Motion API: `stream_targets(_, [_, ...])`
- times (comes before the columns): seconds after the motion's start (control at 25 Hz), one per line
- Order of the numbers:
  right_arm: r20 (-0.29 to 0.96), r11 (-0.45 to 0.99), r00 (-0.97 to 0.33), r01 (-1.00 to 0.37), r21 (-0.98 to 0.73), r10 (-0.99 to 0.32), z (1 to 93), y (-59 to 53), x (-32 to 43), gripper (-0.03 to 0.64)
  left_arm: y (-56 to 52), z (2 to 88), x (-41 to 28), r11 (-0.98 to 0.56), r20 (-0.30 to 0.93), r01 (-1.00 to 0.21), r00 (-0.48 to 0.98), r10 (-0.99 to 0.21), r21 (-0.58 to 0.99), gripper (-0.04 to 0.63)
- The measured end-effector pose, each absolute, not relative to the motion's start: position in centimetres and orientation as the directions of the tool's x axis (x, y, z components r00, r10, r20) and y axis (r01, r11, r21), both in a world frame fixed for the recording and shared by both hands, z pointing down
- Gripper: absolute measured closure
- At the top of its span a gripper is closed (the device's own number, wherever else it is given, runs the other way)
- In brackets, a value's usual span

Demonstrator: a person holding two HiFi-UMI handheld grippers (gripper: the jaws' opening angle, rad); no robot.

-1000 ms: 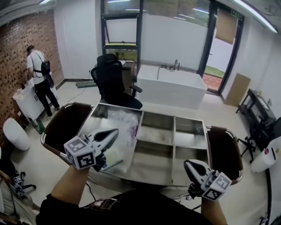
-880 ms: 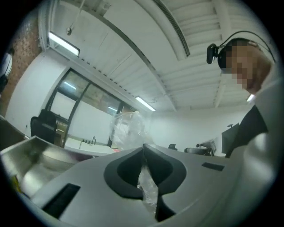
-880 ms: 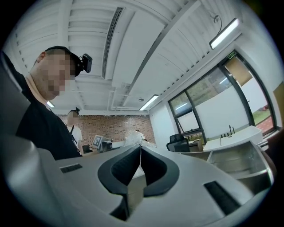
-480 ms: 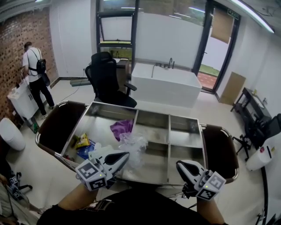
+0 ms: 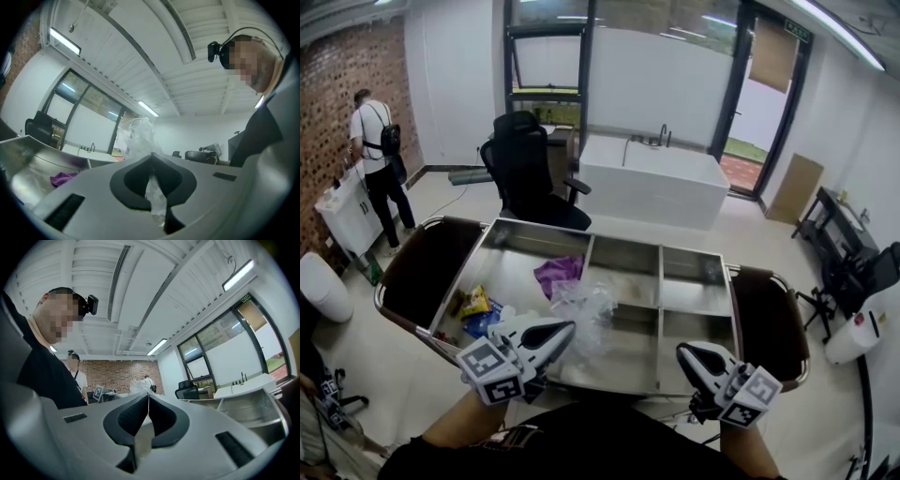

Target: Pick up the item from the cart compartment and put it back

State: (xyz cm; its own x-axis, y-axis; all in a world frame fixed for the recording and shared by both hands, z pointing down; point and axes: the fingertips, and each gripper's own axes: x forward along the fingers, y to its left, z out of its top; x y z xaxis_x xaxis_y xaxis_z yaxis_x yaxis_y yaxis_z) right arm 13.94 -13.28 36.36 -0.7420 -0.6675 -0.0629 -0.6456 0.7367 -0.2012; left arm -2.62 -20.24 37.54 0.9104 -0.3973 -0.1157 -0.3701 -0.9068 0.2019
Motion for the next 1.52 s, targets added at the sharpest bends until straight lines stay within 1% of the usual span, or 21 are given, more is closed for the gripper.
stream_targets(0.64, [-0.07,0.734,-0.738,-0.648,-0.203,-0.671,36.3,-13.3,14.0,0.623,-20.3,37.4,-2.6,-0.909,-0.107,-0.362,0.915,-0.388,0.207,0.601])
stream_targets(1.52, [-0.074,0.731,-0.735,-0.649,-0.213,-0.674,36.1,-12.7,14.1,0.623,-20.6,36.6,-2.7,-0.913,-0.1,-0.373,0.915,-0.392,0.166,0.601])
